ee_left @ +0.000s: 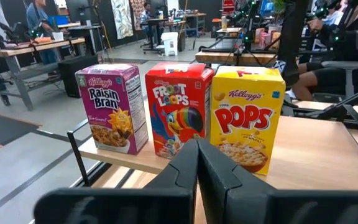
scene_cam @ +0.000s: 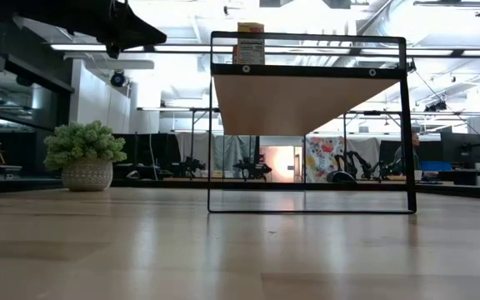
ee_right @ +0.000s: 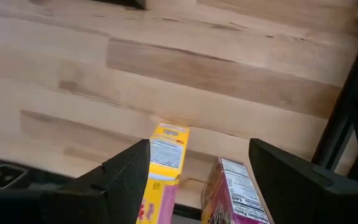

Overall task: Stack cereal on shelf
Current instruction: Put the yellow cereal box aligned with the other yellow cereal box on the shelf

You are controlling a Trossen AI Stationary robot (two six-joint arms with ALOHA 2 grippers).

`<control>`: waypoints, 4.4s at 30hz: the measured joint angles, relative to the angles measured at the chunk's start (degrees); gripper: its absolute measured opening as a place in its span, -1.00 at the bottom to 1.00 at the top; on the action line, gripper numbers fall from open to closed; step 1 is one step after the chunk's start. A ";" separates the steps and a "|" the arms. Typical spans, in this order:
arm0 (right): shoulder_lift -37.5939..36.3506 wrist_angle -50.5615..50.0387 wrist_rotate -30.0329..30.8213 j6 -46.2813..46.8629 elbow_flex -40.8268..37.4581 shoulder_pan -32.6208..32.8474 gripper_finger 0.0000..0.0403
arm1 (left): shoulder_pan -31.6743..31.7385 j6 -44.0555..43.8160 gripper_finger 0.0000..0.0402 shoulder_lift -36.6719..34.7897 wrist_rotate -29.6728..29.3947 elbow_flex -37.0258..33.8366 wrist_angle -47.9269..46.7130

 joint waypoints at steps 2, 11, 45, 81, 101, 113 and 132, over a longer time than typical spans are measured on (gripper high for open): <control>1.31 0.10 1.35 0.99 0.00 0.88 0.32 | 0.00 -0.58 -1.00 0.00 0.01 0.00 -0.01; 2.39 1.88 10.53 2.03 0.00 1.45 0.32 | -0.02 -1.33 -1.00 0.00 0.01 0.00 -0.01; 22.55 -10.84 -2.28 3.49 24.99 2.49 0.32 | -0.15 -4.50 -1.00 0.00 0.49 0.00 -3.92; 30.36 -9.95 -4.81 8.69 25.29 4.19 0.32 | -0.13 -4.48 -1.00 0.09 2.88 0.00 -3.95; 31.04 -8.21 -4.86 2.81 24.61 3.12 -0.26 | -0.13 -4.51 -1.00 0.09 3.05 0.00 -4.14; 30.84 -7.47 15.18 -31.91 53.59 0.29 -0.34 | -0.13 -4.52 -1.00 0.09 3.05 0.00 -4.12; 19.83 -10.55 14.54 -61.44 50.97 -30.54 -0.34 | -0.15 -6.46 -1.00 0.11 3.06 0.02 -5.90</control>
